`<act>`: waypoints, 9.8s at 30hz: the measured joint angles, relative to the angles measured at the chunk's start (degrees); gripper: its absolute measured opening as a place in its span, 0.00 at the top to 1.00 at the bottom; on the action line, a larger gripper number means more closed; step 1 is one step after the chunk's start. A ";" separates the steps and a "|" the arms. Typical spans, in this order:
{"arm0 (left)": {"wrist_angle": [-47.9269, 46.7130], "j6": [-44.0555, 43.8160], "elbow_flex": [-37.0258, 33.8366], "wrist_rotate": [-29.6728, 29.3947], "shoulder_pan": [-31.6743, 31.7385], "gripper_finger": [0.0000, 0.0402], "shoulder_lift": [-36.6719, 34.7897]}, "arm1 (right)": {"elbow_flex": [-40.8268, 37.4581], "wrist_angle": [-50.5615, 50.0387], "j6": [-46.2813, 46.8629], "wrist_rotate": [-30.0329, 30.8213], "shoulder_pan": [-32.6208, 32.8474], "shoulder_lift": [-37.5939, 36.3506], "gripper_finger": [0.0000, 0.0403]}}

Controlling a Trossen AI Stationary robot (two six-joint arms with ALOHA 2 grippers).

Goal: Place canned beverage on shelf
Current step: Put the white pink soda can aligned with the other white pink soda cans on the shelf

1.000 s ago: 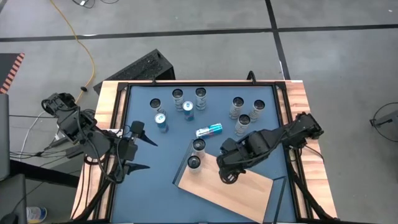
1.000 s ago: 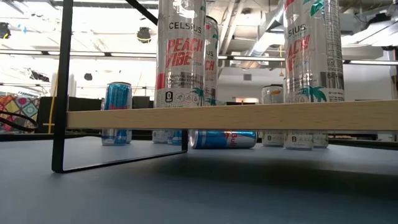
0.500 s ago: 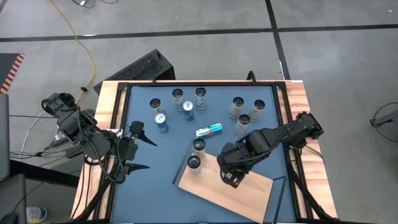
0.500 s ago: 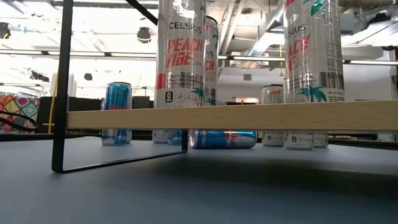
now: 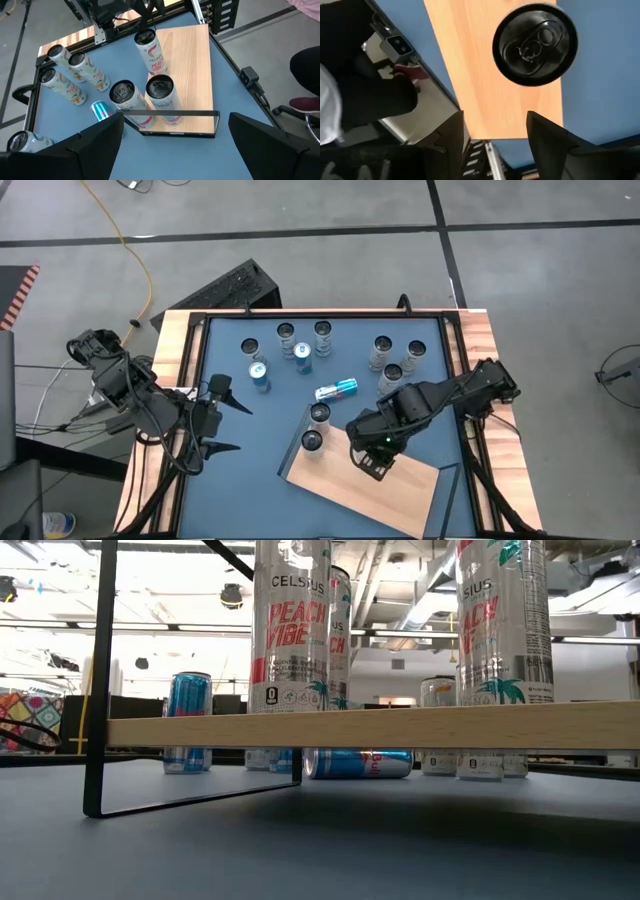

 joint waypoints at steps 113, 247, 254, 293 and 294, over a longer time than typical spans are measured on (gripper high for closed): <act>-3.74 -2.24 -0.02 -0.39 0.02 0.13 0.02 | -4.09 0.02 -1.06 19.60 0.17 2.40 0.34; -3.69 -1.18 -0.07 -2.69 -0.50 0.13 3.43 | -1.57 27.71 -35.55 20.39 3.19 7.87 0.36; -3.71 -1.16 -0.04 -2.69 -0.50 0.13 3.43 | -1.42 28.70 -33.96 18.18 3.25 7.82 0.32; -4.37 -2.54 -0.02 -7.34 -4.58 0.13 3.43 | -10.09 20.38 13.16 42.95 19.69 5.53 0.30; -4.41 -3.07 -0.02 -9.12 -5.05 0.13 3.43 | -11.33 23.26 14.50 47.33 20.56 5.35 0.32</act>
